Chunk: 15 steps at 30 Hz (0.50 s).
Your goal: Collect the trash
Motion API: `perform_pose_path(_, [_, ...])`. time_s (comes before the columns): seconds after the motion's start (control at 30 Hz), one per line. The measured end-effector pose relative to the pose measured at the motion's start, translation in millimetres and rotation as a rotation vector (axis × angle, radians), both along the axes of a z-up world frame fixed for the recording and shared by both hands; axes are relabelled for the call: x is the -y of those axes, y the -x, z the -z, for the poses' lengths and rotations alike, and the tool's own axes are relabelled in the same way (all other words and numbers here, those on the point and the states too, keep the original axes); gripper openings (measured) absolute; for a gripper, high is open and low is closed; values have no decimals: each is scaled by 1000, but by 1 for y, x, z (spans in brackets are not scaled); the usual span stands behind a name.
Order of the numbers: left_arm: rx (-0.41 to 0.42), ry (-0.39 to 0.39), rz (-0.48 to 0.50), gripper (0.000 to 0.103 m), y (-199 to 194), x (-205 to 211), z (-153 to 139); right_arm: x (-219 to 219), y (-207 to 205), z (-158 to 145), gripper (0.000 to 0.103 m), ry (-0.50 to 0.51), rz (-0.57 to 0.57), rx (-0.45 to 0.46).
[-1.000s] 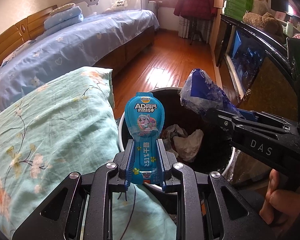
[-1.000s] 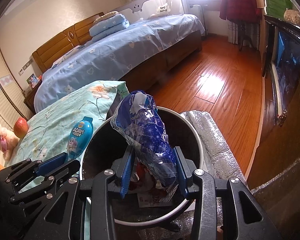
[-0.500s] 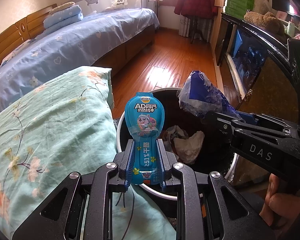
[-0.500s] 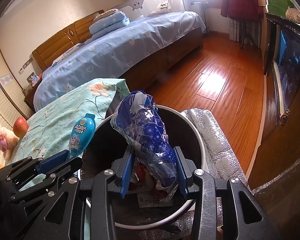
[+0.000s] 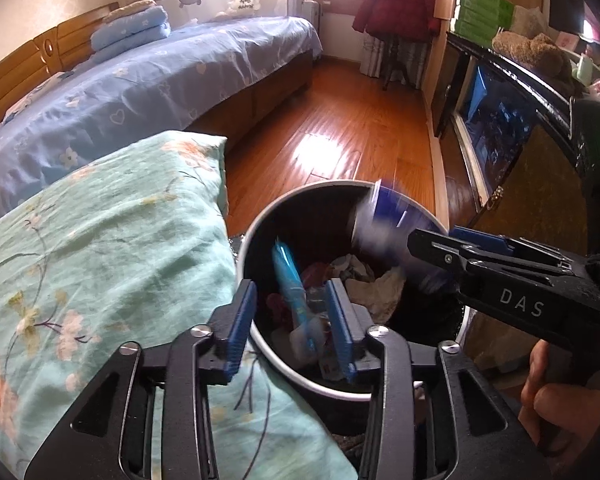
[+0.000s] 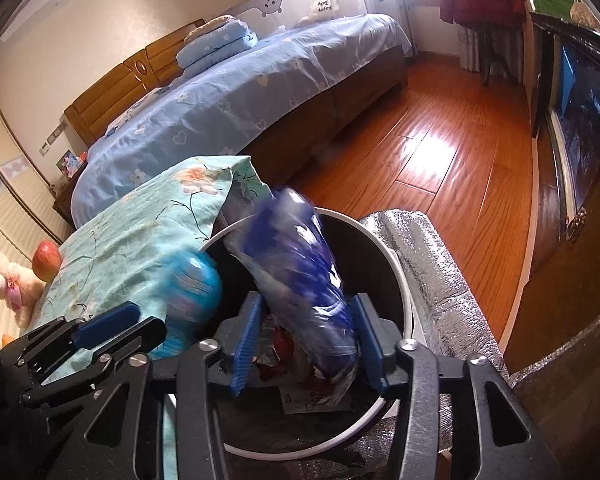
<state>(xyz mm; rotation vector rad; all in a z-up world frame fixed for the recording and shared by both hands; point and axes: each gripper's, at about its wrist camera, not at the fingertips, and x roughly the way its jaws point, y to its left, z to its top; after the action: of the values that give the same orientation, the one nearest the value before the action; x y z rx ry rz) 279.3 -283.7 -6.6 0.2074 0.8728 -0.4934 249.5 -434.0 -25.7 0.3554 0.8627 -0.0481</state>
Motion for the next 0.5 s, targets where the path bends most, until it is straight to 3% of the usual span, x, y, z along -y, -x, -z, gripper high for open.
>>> perform_pose_path(0.23, [13, 56, -56, 40, 14, -37, -10, -6, 13, -11, 59, -17, 3, 33])
perform_pose_path(0.5, [21, 143, -162, 45, 43, -92, -16, -37, 52, -33, 80, -32, -6, 145])
